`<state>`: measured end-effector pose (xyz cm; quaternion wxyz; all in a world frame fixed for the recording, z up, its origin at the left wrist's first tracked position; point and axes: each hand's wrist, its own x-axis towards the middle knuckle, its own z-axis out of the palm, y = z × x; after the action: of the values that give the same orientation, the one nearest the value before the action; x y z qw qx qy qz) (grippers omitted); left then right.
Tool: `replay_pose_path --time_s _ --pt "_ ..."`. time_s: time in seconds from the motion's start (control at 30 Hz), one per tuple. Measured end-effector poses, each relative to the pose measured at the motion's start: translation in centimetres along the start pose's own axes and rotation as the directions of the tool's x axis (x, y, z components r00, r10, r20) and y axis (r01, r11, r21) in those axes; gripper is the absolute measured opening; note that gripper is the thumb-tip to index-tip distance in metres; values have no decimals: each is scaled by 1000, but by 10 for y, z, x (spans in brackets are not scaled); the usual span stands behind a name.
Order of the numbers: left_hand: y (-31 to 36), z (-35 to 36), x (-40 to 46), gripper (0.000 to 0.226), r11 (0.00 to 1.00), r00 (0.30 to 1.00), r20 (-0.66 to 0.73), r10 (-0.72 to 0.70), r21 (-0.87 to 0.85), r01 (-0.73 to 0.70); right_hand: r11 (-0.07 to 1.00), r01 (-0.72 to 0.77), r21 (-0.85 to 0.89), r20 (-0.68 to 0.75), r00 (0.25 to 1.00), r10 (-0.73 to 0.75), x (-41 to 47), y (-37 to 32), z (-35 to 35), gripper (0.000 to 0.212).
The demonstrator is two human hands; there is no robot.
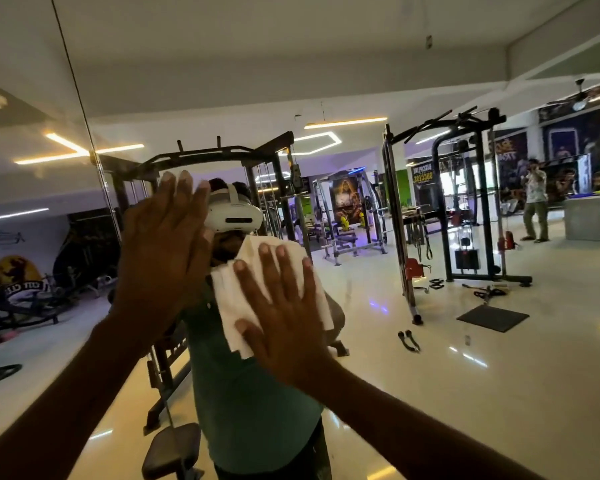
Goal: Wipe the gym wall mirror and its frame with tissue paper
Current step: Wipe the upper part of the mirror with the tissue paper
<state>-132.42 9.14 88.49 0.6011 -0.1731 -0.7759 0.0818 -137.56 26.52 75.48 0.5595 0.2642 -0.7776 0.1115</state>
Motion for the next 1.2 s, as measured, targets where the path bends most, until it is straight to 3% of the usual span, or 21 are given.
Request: replay_pose_path --time_s 0.1,0.2,0.3,0.37,0.4,0.47,0.53,0.63,0.7,0.77,0.87,0.93,1.0,1.07,1.2 --pt "-31 4 10 66 980 1000 9 -27 197 24 999 36 -39 -31 999 -37 11 40 -10 72" --pt "-59 3 34 73 918 995 74 -64 396 30 970 -223 -97 -173 963 204 59 95 -29 74" --pt "-53 -14 43 73 928 999 22 -46 372 35 827 -562 23 -318 780 539 144 133 -58 83" --pt "-40 -21 46 73 962 997 -41 -58 265 67 750 -659 62 -333 695 638 190 117 -73 88" --pt "-43 -20 50 71 969 995 -47 -88 227 96 774 -630 52 -336 719 608 204 99 -73 84" --pt "-58 -21 62 59 972 990 -92 -110 198 127 898 -440 -35 -331 853 405 209 59 -62 75" --pt "-73 -27 77 44 960 981 -193 1 277 53 976 -173 -131 -249 959 136 203 41 -55 72" --pt "-85 -54 124 37 952 930 -358 83 304 32 978 118 -174 -153 978 -145 215 79 -69 71" --pt "-89 -68 164 47 979 938 -346 20 196 51 978 116 -176 -135 981 -140 241 124 -90 75" --pt "-99 -76 196 63 962 965 -262 16 268 57 985 -67 -162 -168 985 39 276 173 -115 82" --pt "-114 -68 212 77 903 983 -167 77 429 3 910 -405 -91 -275 888 368 323 213 -143 108" --pt "-119 -63 212 85 909 994 -107 7 414 38 854 -521 7 -298 814 499 349 194 -149 108" --pt "-127 -56 214 88 930 996 -76 -51 361 75 877 -481 -3 -331 828 453 367 148 -140 91" --pt "-131 -54 217 88 933 996 -74 -59 351 81 948 -309 -80 -317 909 270 375 95 -122 78" --pt "-133 -50 216 90 949 994 -87 -73 300 96 988 59 -145 -199 976 -87 376 80 -110 81"
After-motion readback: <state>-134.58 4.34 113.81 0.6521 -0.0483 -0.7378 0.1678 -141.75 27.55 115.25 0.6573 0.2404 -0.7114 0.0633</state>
